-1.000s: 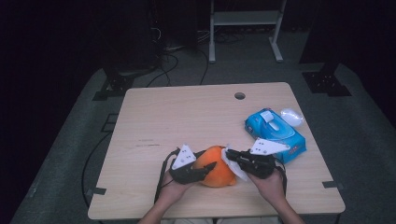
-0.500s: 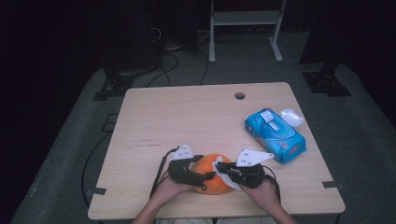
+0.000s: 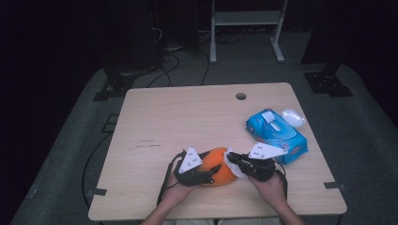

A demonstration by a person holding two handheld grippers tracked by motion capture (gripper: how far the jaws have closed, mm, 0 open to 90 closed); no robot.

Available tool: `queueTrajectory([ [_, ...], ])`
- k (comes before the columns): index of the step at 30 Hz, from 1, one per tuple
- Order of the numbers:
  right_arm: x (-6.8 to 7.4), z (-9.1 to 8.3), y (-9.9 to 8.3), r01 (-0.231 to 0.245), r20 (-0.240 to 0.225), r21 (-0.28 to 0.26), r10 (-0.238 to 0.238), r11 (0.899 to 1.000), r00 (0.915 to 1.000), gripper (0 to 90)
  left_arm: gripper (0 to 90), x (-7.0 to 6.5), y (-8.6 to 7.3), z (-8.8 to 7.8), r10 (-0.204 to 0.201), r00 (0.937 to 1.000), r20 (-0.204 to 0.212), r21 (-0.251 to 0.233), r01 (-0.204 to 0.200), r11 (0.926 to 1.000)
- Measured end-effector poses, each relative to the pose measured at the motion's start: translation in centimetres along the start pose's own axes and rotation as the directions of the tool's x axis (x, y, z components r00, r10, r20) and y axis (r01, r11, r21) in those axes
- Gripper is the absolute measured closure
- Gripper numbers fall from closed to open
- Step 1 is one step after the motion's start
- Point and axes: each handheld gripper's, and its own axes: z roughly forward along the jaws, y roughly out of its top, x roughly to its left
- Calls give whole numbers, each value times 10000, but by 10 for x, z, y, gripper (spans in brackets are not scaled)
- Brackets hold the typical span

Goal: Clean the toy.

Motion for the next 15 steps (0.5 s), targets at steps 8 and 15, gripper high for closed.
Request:
queueTrajectory([
  [8,-3,-6,5,-724,-83,-399,721,9966,9974,839,421,-1,-4,-3,335,9987,372,-74,-333,9994],
  [15,2,0,3,-688,-572,-137,679,9975,9961,839,264,0,-1,-6,230,9960,868,171,-246,9996],
])
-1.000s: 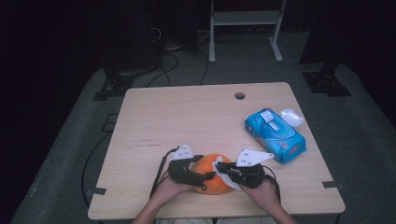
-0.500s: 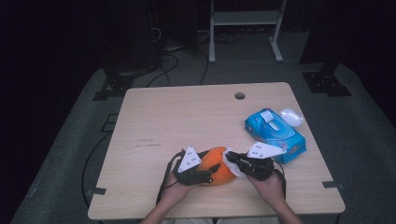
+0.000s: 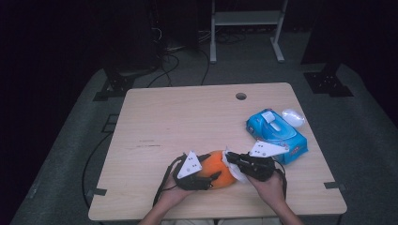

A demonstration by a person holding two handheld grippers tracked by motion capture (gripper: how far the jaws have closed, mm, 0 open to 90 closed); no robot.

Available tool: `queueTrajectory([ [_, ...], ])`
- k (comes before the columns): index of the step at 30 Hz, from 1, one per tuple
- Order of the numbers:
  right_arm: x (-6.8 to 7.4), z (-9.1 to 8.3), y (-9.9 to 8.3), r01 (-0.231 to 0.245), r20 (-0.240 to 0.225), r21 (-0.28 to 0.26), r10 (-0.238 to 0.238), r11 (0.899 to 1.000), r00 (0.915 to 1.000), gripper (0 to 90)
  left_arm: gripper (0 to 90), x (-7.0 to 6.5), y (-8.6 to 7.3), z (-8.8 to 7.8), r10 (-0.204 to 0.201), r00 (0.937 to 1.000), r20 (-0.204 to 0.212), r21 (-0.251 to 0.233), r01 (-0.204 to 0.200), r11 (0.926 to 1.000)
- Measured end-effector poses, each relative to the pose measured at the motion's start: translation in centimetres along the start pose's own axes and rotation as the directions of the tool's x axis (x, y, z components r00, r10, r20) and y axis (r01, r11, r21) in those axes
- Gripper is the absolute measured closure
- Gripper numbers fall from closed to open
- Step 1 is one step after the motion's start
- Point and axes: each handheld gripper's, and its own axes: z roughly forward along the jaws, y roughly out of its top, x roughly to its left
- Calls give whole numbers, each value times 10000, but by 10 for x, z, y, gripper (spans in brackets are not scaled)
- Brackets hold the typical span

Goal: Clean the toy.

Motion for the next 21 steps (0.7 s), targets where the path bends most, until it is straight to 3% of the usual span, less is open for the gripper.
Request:
queueTrajectory([
  [2,-1,1,-5,-70,-14,90,70,9999,10000,839,108,9,-1,-1,-941,9955,62,331,938,9950],
  [3,0,1,-5,50,55,151,-51,9999,10000,839,67,14,-4,-1,-1475,9886,284,566,1458,9877],
  [5,-1,-1,-3,155,127,224,-158,9996,9998,839,106,17,-7,-2,-1665,9846,541,530,1637,9851],
  [8,-3,-3,0,-132,171,117,130,9998,9998,838,315,11,0,-5,-743,9970,195,536,732,9959],
  [9,2,-7,3,3,234,-132,0,9999,9997,839,371,8,2,-4,-448,9989,155,446,441,9980],
  [11,21,-9,13,776,-109,-412,-781,9961,9969,839,404,-1,7,0,53,10000,38,392,-54,9992],
  [12,33,-6,19,1305,-230,-377,-1314,9907,9911,839,408,-6,10,2,330,9994,68,357,-332,9988],
  [14,53,8,22,2095,-342,121,-2090,9777,9773,839,411,-14,13,6,1018,9948,11,521,-1018,9934],
  [15,55,11,20,2339,-198,285,-2334,9718,9722,840,413,-15,12,6,1152,9933,-114,634,-1142,9914],
  [16,52,12,18,2304,-200,311,-2298,9726,9730,840,412,-14,10,6,998,9950,-37,562,-995,9935],
  [18,41,6,17,1783,-140,230,-1781,9837,9839,840,413,-12,8,5,825,9966,-11,509,-823,9953],
  [21,26,-7,15,1611,443,220,-1620,9867,9858,840,407,-10,6,4,765,9971,13,472,-765,9960],
])
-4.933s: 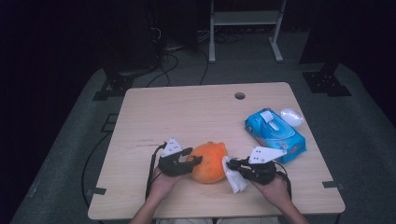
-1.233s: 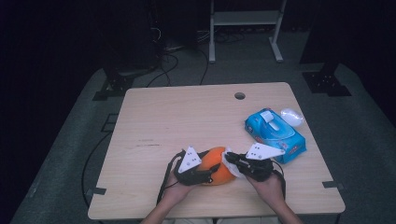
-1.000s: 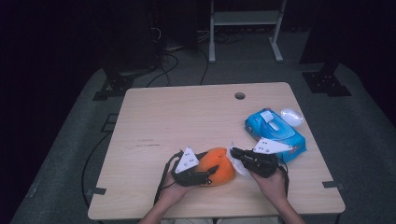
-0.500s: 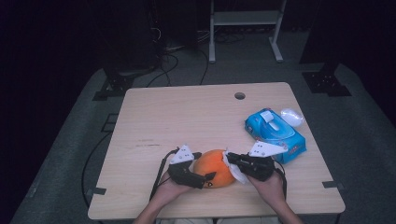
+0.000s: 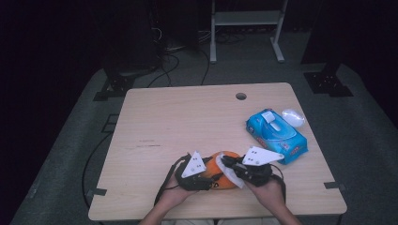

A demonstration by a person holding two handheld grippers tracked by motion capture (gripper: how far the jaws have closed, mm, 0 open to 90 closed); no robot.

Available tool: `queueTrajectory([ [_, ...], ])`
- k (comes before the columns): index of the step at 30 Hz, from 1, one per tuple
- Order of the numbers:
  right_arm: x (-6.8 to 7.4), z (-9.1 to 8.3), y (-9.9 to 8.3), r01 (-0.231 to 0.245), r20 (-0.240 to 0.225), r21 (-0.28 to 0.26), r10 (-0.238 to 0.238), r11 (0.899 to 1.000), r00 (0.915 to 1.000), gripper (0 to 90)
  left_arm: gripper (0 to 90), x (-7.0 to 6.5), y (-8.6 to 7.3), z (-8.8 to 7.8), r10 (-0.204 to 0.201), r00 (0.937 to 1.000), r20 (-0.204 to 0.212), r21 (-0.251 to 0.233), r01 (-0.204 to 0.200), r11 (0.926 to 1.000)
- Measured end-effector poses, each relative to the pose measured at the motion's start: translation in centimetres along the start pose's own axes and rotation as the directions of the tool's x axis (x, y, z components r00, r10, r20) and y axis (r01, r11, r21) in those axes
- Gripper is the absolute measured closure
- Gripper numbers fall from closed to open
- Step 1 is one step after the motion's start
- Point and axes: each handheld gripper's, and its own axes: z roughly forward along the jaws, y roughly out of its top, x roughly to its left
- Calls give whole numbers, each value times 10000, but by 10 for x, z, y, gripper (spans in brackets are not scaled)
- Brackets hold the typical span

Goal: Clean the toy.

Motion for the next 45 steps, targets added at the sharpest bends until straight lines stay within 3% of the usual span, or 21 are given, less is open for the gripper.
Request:
queueTrajectory([
  [3,-19,-9,-9,-464,609,122,456,9988,9971,840,400,2,-1,0,15,10000,12,7,-15,10000],
  [6,-26,-11,-13,-941,550,42,937,9956,9941,839,392,2,-2,0,-16,10000,1,-21,16,10000],
  [11,-1,-3,1,-120,-44,11,120,9999,9999,838,386,-2,-1,0,321,9994,-127,45,-320,9995],
  [13,-1,-3,1,38,-3,85,-37,10000,10000,839,387,-1,-1,0,250,9996,-141,53,-249,9997],
  [15,-14,-4,-5,-541,-29,70,541,9985,9985,839,388,2,-2,-1,-8,9998,-191,116,10,9999],
  [19,-43,-11,-24,-1819,454,161,1810,9832,9824,839,393,7,-5,-2,-289,9994,-172,29,289,9996],
  [22,-45,-13,-26,-2216,197,43,2215,9751,9750,839,398,9,-5,-1,-375,9991,-209,49,376,9993],
  [25,-32,-10,-17,-1729,-230,-106,1726,9849,9847,838,397,10,-6,-1,-464,9987,-214,43,465,9989],
  [27,-28,-8,-15,-1480,-211,-28,1479,9890,9888,839,396,11,-7,-2,-498,9986,-182,107,500,9987],
  [33,-44,-9,-29,-2207,185,217,2203,9751,9753,838,391,13,-10,-3,-653,9978,-112,128,654,9978],
  [35,-40,-9,-25,-2095,132,137,2093,9777,9778,839,380,14,-11,-4,-768,9970,-19,150,768,9969],
  [37,-32,-8,-20,-1794,-221,18,1794,9838,9835,838,318,16,-10,-3,-1010,9947,213,196,1005,9947],
  [39,-24,-5,-17,-1443,-483,38,1443,9895,9884,838,174,21,-8,-1,-1505,9866,631,441,1479,9880],
  [41,-21,-2,-17,-1330,-600,70,1332,9911,9893,837,142,21,-8,1,-1648,9844,619,441,1623,9858],
  [43,-19,-2,-15,-1307,-658,51,1308,9914,9892,837,192,20,-7,1,-1563,9862,537,452,1540,9870],
  [45,-19,-2,-15,-1304,-676,15,1302,9915,9892,837,345,16,-4,0,-1149,9931,218,381,1140,9927],
])
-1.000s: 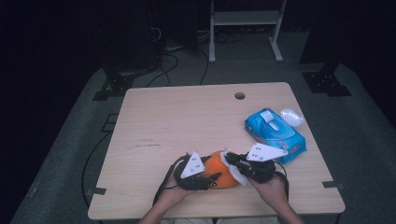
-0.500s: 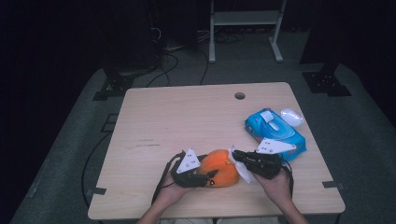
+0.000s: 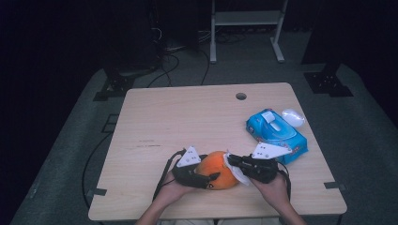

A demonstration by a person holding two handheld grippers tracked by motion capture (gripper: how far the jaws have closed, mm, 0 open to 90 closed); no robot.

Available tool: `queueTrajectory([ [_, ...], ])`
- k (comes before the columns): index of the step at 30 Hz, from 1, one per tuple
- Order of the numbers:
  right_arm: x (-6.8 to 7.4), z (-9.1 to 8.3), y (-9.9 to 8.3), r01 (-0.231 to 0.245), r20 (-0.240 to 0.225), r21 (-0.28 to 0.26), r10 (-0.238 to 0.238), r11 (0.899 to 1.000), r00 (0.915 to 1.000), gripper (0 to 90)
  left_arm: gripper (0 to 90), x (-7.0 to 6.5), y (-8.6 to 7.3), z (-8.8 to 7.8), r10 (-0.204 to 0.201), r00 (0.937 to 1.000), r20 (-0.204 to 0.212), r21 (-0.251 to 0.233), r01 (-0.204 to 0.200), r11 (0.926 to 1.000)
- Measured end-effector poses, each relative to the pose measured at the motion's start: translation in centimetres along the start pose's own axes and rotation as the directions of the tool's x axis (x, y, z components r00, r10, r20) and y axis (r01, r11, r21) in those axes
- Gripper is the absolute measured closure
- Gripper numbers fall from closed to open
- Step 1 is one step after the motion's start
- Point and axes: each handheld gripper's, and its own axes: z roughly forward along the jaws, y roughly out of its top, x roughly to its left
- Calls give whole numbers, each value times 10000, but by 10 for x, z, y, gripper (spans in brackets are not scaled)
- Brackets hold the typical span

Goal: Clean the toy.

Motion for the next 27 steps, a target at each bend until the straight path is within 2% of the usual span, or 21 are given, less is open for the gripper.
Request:
queueTrajectory([
  [2,0,-2,2,10,179,-73,-9,10000,9998,837,425,-4,3,-2,279,9981,-556,-497,-307,9983],
  [4,-3,-6,5,-70,489,-248,82,9997,9988,838,452,-8,6,-2,733,9898,-1221,-772,-831,9935],
  [5,-6,-8,5,-81,576,-327,100,9994,9983,838,452,-9,8,-1,930,9858,-1402,-838,-1054,9909],
  [7,-13,-10,2,-379,736,-398,408,9985,9965,837,447,-9,8,4,1062,9854,-1328,-788,-1173,9900],
  [9,-22,-9,-4,-594,922,-141,604,9981,9939,838,415,-9,4,8,1157,9858,-1216,-658,-1243,9901],
  [12,-35,-6,-15,-1291,741,-115,1296,9916,9888,838,268,-6,4,7,982,9904,-974,-628,-1046,9925],
  [14,-34,-6,-14,-1157,827,-29,1155,9933,9899,838,204,-3,3,5,669,9941,-856,-628,-724,9954],
  [15,-32,-6,-13,-1054,860,6,1049,9944,9908,838,208,-1,1,4,565,9951,-814,-600,-615,9963],
  [16,-30,-6,-12,-1047,817,-10,1045,9945,9912,838,262,-2,0,3,589,9950,-810,-586,-638,9962],
  [19,-21,-5,-8,-864,691,-11,863,9963,9939,838,373,-5,0,1,1264,9882,-869,-423,-1305,9905],
  [21,-8,-3,-1,-248,244,-73,250,9997,9994,837,395,-5,-1,1,1518,9850,-820,-380,-1553,9871],
  [23,-1,-1,2,266,356,79,-269,9996,9990,838,411,-4,-3,-1,1628,9837,-769,-426,-1663,9851],
  [25,-6,-2,1,-20,435,15,20,10000,9991,838,413,-3,-4,-2,1511,9859,-719,-459,-1546,9869],
  [27,-17,-4,-4,-478,749,51,473,9988,9961,838,410,-2,-5,-2,1531,9858,-690,-468,-1565,9866],
])
